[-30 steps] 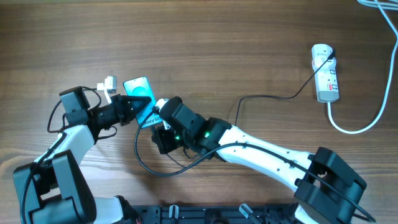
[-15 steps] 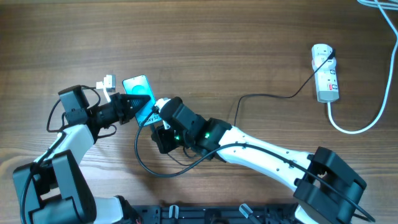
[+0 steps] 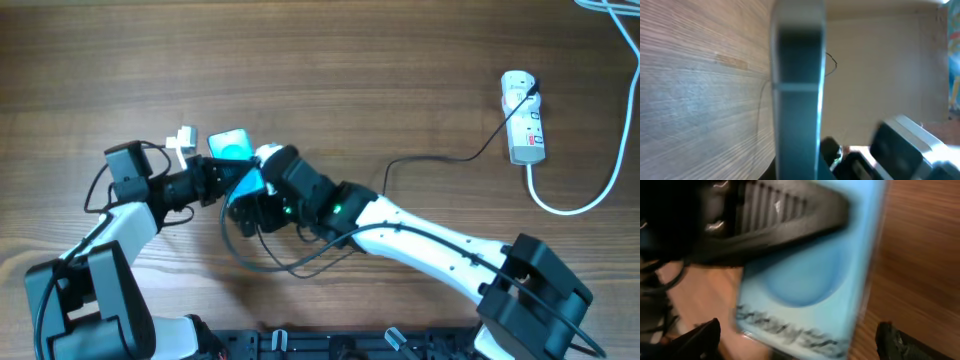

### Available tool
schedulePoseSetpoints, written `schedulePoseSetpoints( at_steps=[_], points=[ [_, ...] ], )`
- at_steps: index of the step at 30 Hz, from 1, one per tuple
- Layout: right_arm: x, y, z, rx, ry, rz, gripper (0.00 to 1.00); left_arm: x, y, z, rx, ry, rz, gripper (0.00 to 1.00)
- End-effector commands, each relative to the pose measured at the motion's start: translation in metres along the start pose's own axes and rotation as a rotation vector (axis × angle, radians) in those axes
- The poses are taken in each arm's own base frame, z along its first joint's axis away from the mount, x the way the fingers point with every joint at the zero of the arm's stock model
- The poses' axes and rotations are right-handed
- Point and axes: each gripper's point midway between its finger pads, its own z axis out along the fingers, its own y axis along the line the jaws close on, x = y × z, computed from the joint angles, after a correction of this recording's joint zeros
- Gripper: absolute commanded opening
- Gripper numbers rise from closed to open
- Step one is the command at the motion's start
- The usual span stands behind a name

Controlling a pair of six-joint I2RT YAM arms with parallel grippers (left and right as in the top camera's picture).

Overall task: Plug charger to phone and switch on socket
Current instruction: 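Open the right gripper and move it up toward the power strip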

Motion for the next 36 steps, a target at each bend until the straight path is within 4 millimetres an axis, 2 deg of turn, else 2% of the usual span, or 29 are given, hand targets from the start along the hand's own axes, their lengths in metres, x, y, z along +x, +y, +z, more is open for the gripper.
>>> schedulePoseSetpoints(
  at_steps=[1, 3, 5, 9, 12, 19, 36],
  points=[
    [-0.020, -0.012, -0.030, 0.060, -0.051, 0.014, 1.00, 0.005, -0.009, 0.000, 0.040, 0.023, 0.014, 0.04],
    [-0.027, -0.027, -0.044, 0.109, -0.069, 0.039, 1.00, 0.005, -0.008, 0.000, 0.038, 0.022, 0.014, 0.04],
    [-0.039, -0.054, -0.060, 0.194, -0.110, 0.078, 1.00, 0.003, -0.004, 0.000, 0.016, 0.010, 0.013, 0.04],
    [-0.055, -0.121, -0.082, 0.432, -0.186, 0.151, 1.00, 0.002, -0.001, 0.000, -0.002, 0.001, 0.009, 0.04],
    [-0.061, -0.144, -0.093, 0.496, -0.211, 0.187, 1.00, 0.002, -0.001, 0.000, -0.002, 0.001, 0.009, 0.04],
    [-0.062, -0.148, -0.095, 0.501, -0.216, 0.195, 1.00, 0.000, 0.006, 0.000, -0.039, -0.016, -0.002, 0.04],
    [-0.062, -0.148, -0.095, 0.502, -0.216, 0.195, 1.00, -0.001, 0.006, 0.000, -0.039, -0.017, -0.002, 0.05]
  ],
)
